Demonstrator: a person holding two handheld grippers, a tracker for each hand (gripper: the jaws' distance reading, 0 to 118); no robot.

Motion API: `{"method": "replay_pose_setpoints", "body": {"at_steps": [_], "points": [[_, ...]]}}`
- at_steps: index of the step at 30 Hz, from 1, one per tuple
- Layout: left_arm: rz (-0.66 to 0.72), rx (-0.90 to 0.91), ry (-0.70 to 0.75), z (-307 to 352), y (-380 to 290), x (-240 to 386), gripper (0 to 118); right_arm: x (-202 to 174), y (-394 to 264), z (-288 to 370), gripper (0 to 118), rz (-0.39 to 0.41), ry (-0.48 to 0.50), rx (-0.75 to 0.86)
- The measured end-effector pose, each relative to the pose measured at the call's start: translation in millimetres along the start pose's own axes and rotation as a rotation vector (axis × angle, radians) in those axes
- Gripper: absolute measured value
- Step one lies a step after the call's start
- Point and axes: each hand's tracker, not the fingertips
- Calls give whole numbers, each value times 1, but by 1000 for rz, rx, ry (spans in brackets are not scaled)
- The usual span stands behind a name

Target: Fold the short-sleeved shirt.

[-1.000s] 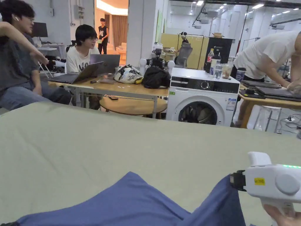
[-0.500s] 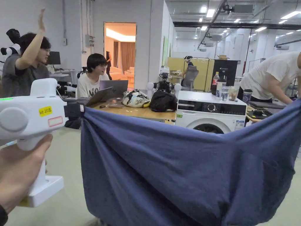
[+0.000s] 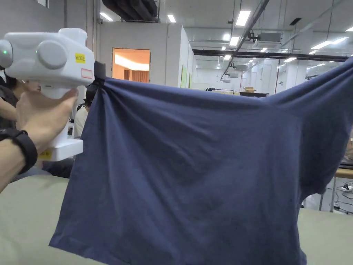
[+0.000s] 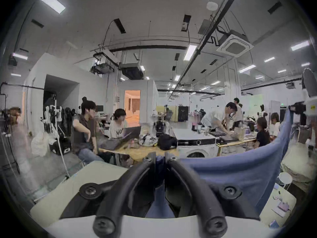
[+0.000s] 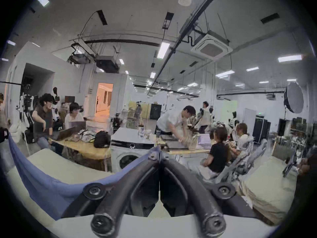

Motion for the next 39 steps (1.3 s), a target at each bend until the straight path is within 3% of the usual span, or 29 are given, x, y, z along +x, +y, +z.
{"method": "replay_pose_setpoints", "body": {"at_steps": [6,15,19,21,27,29,31,37,39], "points": [[0,-1,-5,-15,-16,5,3,-16,23,-9,0,-2,-12,33],[73,-153,-73,-9,-118,-6,3,-16,-59,23,0,-43,98,-38],[103,-220,-85,25,-165,-13,3,-3,-96,66,0,-52,161,-57],[130,-237,-101,48,-184,-16,3,7,-117,89,0,-108,206,-77],[207,-278,-143,133,-243,-29,3,35,-181,177,0,-108,263,-94],[210,-284,-159,165,-266,-32,3,47,-212,209,0,-169,308,-97],[202,-296,-162,196,-293,-31,3,58,-245,235,0,-177,369,-146],[266,-461,-185,258,-371,-41,3,80,-348,276,0,-209,356,-282],[261,-482,-172,277,-392,-46,3,80,-374,285,0,-180,356,-341]]}}
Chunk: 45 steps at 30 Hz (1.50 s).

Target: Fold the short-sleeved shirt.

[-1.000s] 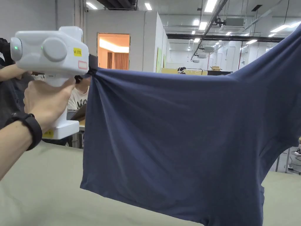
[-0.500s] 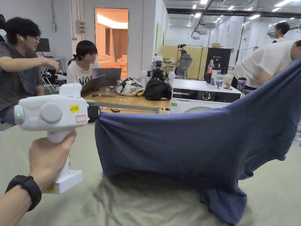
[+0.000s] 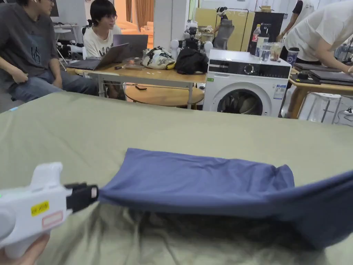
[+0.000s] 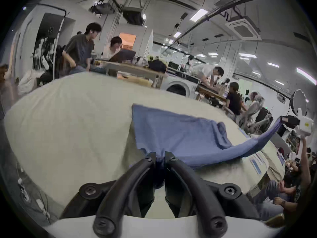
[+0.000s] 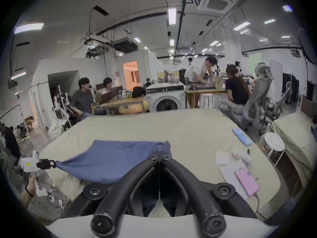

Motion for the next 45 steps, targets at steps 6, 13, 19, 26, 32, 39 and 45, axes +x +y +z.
{"method": "replay_pose_setpoints", "body": {"at_steps": [6,13,19,26,32,39,45], "points": [[36,-121,48,-6,-42,-15,2,0,-63,-29,0,-29,3,-133],[-17,-156,166,-31,-47,-17,54,-12,-117,-79,65,-28,45,-267],[-180,21,113,-12,-21,28,54,-35,-119,-70,65,8,32,-121],[-245,192,51,1,6,87,42,-58,-124,-78,27,11,34,-13],[-216,185,-29,-4,13,95,0,-79,-132,-86,0,45,39,0],[-215,156,-1,-3,12,89,0,-95,-150,-108,0,104,-25,-40],[-253,123,98,-6,8,79,0,-96,-166,-116,0,92,-27,-85]]}}
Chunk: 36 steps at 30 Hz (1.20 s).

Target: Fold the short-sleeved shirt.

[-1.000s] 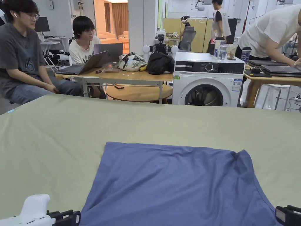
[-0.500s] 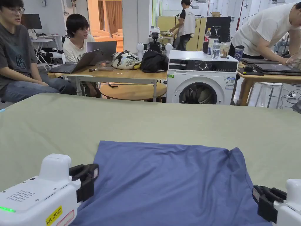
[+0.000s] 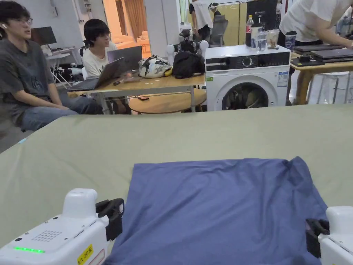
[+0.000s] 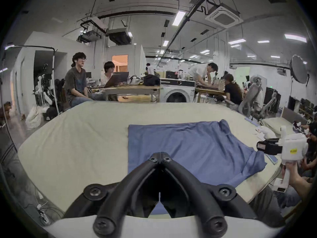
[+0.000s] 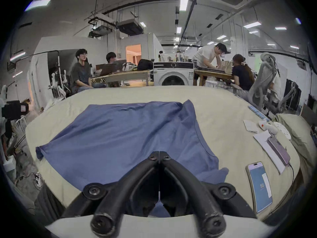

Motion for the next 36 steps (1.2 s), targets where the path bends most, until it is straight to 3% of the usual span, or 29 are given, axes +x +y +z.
{"method": "replay_pose_setpoints", "body": {"at_steps": [2,3,4,5,7,11,14,15,17,19,23,24,26,27,33,34,36], "points": [[13,-9,4,-1,-5,-7,5,3,1,2,0,-5,6,-2],[23,-20,6,-2,-9,-11,21,4,2,4,0,-9,13,-3],[35,-41,-5,-4,-13,-17,44,5,4,6,0,-11,18,-1],[45,-72,-21,-7,-20,-22,56,7,5,7,0,-15,23,-2],[54,-144,15,-11,-39,-32,61,11,7,12,0,-37,38,-7],[122,-277,48,-20,-80,-57,61,23,4,23,0,-103,84,-23],[187,-331,84,-27,-101,-73,58,31,0,31,0,-93,68,-33],[175,-345,85,-31,-105,-74,50,33,-2,33,0,-83,53,-38],[167,-373,78,-39,-108,-76,47,40,-6,34,0,-78,36,-52],[177,-409,37,-48,-113,-73,25,48,-10,38,0,-91,20,-73],[132,-421,61,-54,-116,-62,9,65,-22,48,0,-105,-20,-95],[103,-432,62,-53,-116,-57,7,70,-25,50,5,-109,-33,-104],[18,-458,77,-56,-115,-48,7,78,-31,53,54,-128,-42,-140],[-15,-460,85,-57,-114,-45,7,83,-35,53,67,-149,-36,-158],[-22,-460,91,-52,-113,-37,7,94,-61,35,65,-233,-25,-229],[-20,-458,92,-52,-113,-37,7,95,-66,26,60,-238,-16,-272],[-10,-456,93,-51,-112,-38,7,93,-73,15,32,-244,24,-322]]}}
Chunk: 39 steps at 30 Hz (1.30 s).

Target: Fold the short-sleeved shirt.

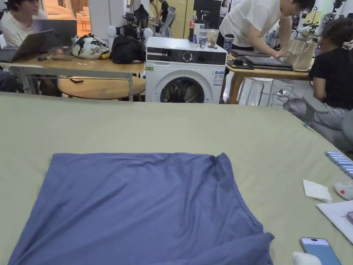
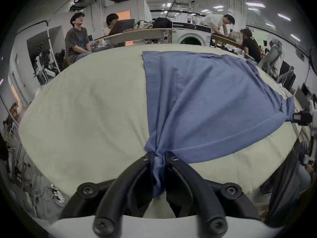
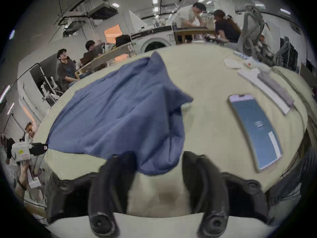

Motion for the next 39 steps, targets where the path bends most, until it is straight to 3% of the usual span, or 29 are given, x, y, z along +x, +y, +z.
{"method": "replay_pose_setpoints", "body": {"at_steps": [1,2,4,8,11,14,21,26,30,32,33,34,35,39], "points": [[6,0,0,0,0,0,7,-3,-4,-3,24,16,-3,5],[13,1,-1,1,0,0,7,-9,-8,-5,21,92,-91,16],[20,4,-4,2,-1,-1,7,-13,-9,-3,2,169,-80,32],[18,36,-38,14,-1,-7,3,-9,-2,9,2,106,-60,46],[8,178,-59,52,-13,1,3,-10,1,28,2,115,-112,104],[-36,166,-63,75,-17,5,3,-5,2,44,2,86,-120,98],[-55,186,-75,96,9,6,3,-9,21,68,2,117,-137,176],[-10,202,-109,35,76,-18,3,-23,100,12,2,131,-65,201],[15,145,-88,-27,128,-29,3,-41,159,-53,2,196,-113,163],[58,142,-72,-45,147,-30,4,-47,178,-79,11,208,-120,165],[91,141,-62,-53,156,-32,17,-46,187,-89,25,189,-120,160],[112,140,-57,-61,162,-35,46,-47,193,-97,50,157,-129,154],[125,140,-47,-67,167,-36,58,-44,196,-103,60,123,-142,154],[130,199,-66,-57,171,-31,57,-44,194,-99,60,75,-139,206]]}}
